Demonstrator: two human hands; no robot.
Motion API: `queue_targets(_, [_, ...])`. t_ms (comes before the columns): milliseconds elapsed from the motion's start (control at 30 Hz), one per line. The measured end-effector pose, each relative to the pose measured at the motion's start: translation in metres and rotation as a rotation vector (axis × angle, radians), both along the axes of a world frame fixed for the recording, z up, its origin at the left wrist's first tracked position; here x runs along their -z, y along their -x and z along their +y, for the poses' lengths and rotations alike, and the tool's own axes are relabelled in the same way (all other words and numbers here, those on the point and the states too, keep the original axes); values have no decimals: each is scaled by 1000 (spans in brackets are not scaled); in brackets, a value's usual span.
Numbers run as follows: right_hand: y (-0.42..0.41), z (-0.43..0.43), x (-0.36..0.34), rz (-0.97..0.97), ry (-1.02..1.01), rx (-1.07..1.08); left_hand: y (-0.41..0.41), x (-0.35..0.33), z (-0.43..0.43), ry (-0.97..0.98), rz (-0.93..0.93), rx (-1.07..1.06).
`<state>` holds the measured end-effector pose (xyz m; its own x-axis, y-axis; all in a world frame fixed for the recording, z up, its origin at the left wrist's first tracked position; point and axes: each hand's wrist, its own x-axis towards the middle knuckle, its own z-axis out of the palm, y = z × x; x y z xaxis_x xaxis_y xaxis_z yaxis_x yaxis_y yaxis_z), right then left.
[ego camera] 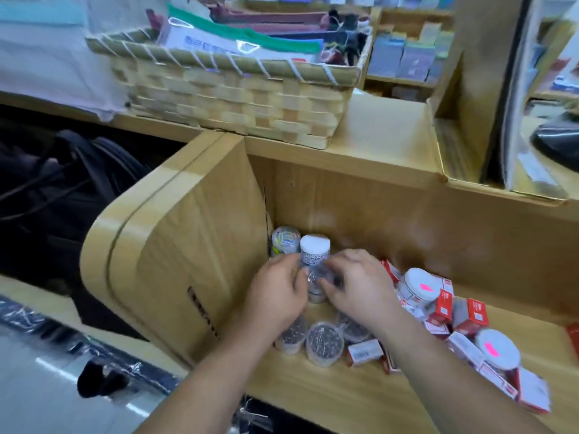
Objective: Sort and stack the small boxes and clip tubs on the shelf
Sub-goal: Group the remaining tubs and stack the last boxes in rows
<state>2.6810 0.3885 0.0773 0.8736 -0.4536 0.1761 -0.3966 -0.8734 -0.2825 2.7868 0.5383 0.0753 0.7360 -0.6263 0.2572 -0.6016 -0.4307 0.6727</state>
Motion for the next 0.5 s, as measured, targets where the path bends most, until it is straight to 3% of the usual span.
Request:
queue_targets(200, [10, 1, 14, 7, 31, -89, 8, 19, -5, -49, 0, 148])
queue_targets(300, [26, 0, 9, 45, 41, -73, 0, 15, -5, 15, -115, 57])
queue_targets(500, [35, 4, -2, 81, 8, -71, -26, 6, -34, -242, -239, 132])
